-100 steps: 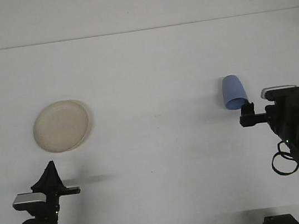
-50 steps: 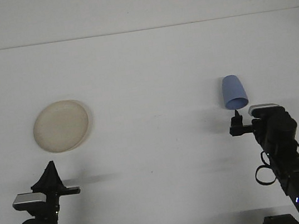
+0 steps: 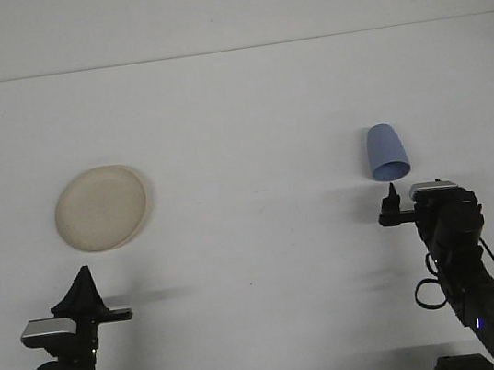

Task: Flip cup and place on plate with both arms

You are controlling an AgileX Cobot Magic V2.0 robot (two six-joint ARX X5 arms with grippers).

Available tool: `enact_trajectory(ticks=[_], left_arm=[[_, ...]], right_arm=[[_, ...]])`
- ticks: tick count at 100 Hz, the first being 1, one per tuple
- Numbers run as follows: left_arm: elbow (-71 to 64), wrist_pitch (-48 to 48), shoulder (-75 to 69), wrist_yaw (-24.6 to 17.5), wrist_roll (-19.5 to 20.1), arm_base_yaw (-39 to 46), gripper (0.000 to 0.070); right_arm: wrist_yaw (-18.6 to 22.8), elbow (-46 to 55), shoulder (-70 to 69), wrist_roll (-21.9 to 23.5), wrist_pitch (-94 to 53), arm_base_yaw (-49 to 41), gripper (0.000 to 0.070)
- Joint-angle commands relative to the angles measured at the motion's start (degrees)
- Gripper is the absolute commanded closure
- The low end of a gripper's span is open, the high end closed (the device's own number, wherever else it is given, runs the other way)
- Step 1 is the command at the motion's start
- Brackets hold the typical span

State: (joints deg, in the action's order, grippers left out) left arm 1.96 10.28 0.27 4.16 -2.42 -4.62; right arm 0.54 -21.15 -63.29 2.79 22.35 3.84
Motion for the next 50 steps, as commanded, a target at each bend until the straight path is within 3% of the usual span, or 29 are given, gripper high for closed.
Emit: enact_trajectory(ticks=[1,50], left_arm=[[-1.16,0.87,-0.09,-0.07,0.39,0.07,0.0689],[-1.16,0.85,-0.09,-0.07,0.39,0.07,0.0689]], right_arm=[[1.29,-0.09,-2.69,-0.70,2.27,0.74,0.0089],[7.23,-0.76,-19.32,-0.68,20.22,5.42,0.0089]])
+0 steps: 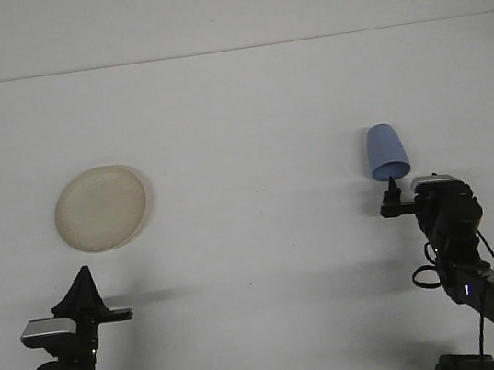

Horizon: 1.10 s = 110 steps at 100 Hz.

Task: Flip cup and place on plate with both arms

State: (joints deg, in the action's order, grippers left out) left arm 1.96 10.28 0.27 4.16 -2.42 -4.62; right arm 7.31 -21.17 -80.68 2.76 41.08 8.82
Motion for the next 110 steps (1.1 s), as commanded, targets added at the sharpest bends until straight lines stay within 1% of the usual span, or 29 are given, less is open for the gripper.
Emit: enact_trajectory(ticks=[1,13,23,44,69,81,88,104,110], left_arm=[[-1.16,0.87,-0.09,-0.07,0.39,0.07,0.0689],[-1.16,0.85,-0.09,-0.07,0.39,0.07,0.0689],[-1.16,0.85,-0.09,-0.07,0.39,0.07,0.0689],[-1.16,0.85,-0.09,-0.07,0.39,0.07,0.0689],[-1.16,0.85,-0.09,-0.09,0.39,0.07,0.0689],[-1.16,0.85,-0.09,-0.07,0.39,0.07,0.0689],[-1.16,0.85,-0.09,-0.07,0.39,0.07,0.0689],[-1.16,0.85,-0.09,-0.07,0.39,0.07,0.0689],[-1.16,0.83,-0.09,-0.07,0.39,0.07,0.0689]], right_arm=[[0.46,-0.85,-2.16,-0.66,1.62,0.50,0.0089],[0.90,-2.49,-4.92,-0.83,2.73,0.96,0.0089],[2.40,-4.52,-6.84,-1.53,2.67,1.25,0.0089],[2.67,-8.76,-10.97,-2.69,2.60,1.29,0.0089],[4.83,-12.15,-15.76,-2.86,3.91,1.40,0.0089],[4.90,-13.46,-17.79,-2.82,5.01,1.40,0.0095],[4.92,-13.88,-18.40,-2.84,5.20,1.38,0.0148],[4.90,-14.16,-18.82,-3.34,5.22,1.38,0.0343],[4.90,-14.16,-18.82,-3.72,5.20,1.38,0.0431]])
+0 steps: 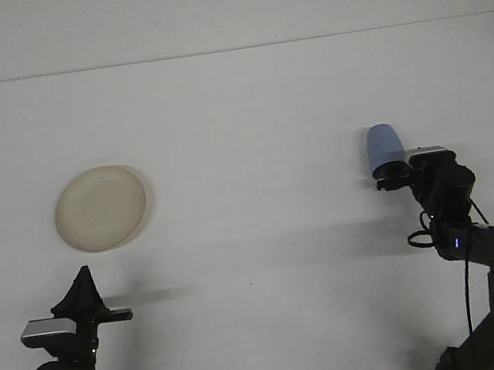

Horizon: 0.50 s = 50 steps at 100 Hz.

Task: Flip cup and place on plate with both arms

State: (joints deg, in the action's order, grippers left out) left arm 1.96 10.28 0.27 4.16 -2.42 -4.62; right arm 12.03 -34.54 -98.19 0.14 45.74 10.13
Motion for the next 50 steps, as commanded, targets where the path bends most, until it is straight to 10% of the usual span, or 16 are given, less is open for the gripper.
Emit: enact_trajectory(ticks=[1,17,50], left_arm=[[-1.16,0.83,-0.09,-0.07,0.39,0.07,0.0689],[-1.14,0.83,-0.09,-0.07,0.39,0.07,0.0689],[-1.16,0.83,-0.09,-0.07,0.39,0.07,0.0689]], right_arm=[[0.17,-0.79,-1.31,-1.09,0.55,0.09,0.0448],[0.24,-0.79,-1.29,-1.11,0.55,0.07,0.0646],[-0.24,-0.79,4.48,-1.49,-4.17,-0.17,0.0691]])
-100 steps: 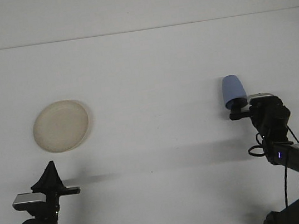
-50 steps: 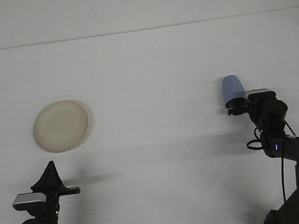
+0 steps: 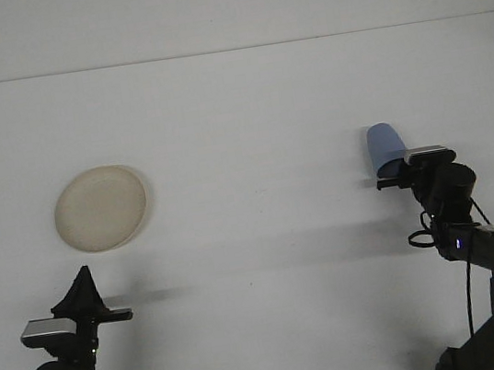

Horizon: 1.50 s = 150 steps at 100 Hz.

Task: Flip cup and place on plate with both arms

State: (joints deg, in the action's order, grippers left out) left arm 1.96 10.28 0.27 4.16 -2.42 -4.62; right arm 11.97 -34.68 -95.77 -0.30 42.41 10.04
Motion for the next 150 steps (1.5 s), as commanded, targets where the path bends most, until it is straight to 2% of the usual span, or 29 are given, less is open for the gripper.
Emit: enact_trajectory(ticks=[1,19,39,54,72,92,119,133,150], left_arm=[[-1.16,0.83,-0.09,-0.07,0.39,0.07,0.0689],[-1.16,0.81,-0.09,-0.07,0.39,0.07,0.0689],[-1.16,0.79,-0.09,-0.07,0.39,0.07,0.0689],[-1.16,0.76,-0.09,-0.07,0.39,0.07,0.0689],[-1.16,0.74,-0.09,-0.07,0.39,0.07,0.0689],[-1.16,0.74,-0.09,-0.07,0.39,0.07,0.0689],[-1.16,0.35,-0.09,-0.07,0.39,0.07,0.0689],[-1.16,0.35,-0.09,-0.07,0.39,0.07,0.0689],[-1.16,0.33,-0.09,-0.07,0.39,0.07,0.0689]], right_arm=[[-0.17,-0.66,2.49,-1.03,-1.20,-0.09,0.0691],[-0.52,-0.66,13.11,-1.03,-9.68,-0.55,0.0692],[-4.85,-0.72,28.22,-0.94,-24.15,-2.64,0.0693],[-8.07,-3.19,38.86,1.03,-42.49,-5.29,0.0693],[-11.15,-11.63,45.53,2.80,-65.81,-10.64,0.0696],[-16.48,-22.58,45.72,11.43,-84.28,-18.82,0.0696],[-16.55,-34.10,40.87,20.06,-97.13,-31.39,0.0696],[-16.52,-39.19,34.84,22.99,-101.24,-37.86,0.0696],[-15.10,-45.70,24.61,23.02,-106.51,-44.39,0.0695]])
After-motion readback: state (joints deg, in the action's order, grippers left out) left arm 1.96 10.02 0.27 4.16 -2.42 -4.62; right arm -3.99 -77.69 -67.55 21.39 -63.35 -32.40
